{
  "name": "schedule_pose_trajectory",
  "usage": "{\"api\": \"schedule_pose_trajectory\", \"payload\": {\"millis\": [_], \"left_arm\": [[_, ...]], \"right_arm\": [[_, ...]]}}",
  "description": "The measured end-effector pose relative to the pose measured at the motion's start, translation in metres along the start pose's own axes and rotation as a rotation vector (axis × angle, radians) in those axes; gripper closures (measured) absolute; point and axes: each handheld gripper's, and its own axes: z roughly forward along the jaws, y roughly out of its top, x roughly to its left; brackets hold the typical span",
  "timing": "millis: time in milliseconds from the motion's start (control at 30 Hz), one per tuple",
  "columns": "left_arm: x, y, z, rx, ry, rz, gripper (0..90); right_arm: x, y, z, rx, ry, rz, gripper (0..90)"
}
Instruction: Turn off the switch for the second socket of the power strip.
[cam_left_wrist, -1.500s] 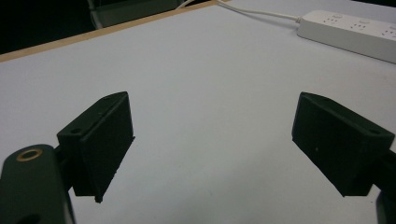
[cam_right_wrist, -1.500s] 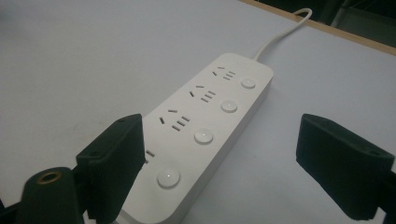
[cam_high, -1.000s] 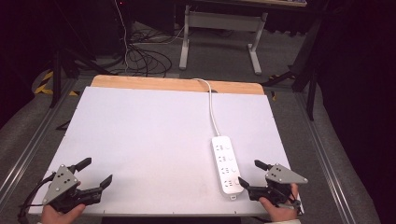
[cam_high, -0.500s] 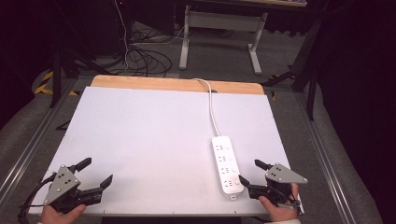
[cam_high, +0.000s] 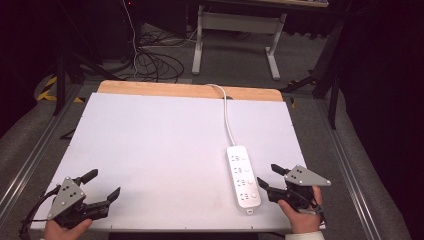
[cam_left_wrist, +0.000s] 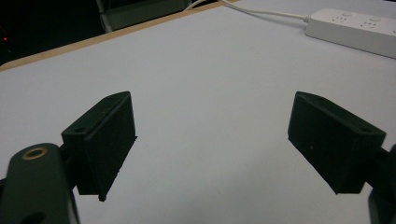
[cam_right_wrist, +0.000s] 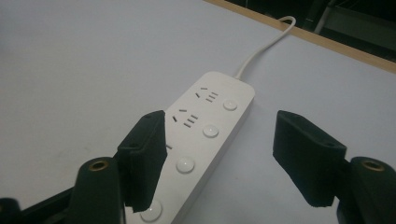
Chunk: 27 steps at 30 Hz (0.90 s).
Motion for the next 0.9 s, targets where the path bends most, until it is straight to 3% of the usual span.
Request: {"api": "schedule_pose_trajectory", "payload": {"millis": [200,367,900], "left_arm": [[0.0,0.0,0.0,0.002,-0.002,-0.007,16.0],[0.0,0.0,0.0,0.004,0.001,-0.002,16.0],[0.0,-0.001,0.001,0.012,0.006,-0.004,16.2]], "right_arm": [[-0.001,0.012,0.006,0.003,0.001,-0.007,36.3],[-0.001,0.022,0.014,0.011,0.039,-0.007,37.2],[-0.001,0.044,0.037,0.037,0.057,-0.012,38.3]]}}
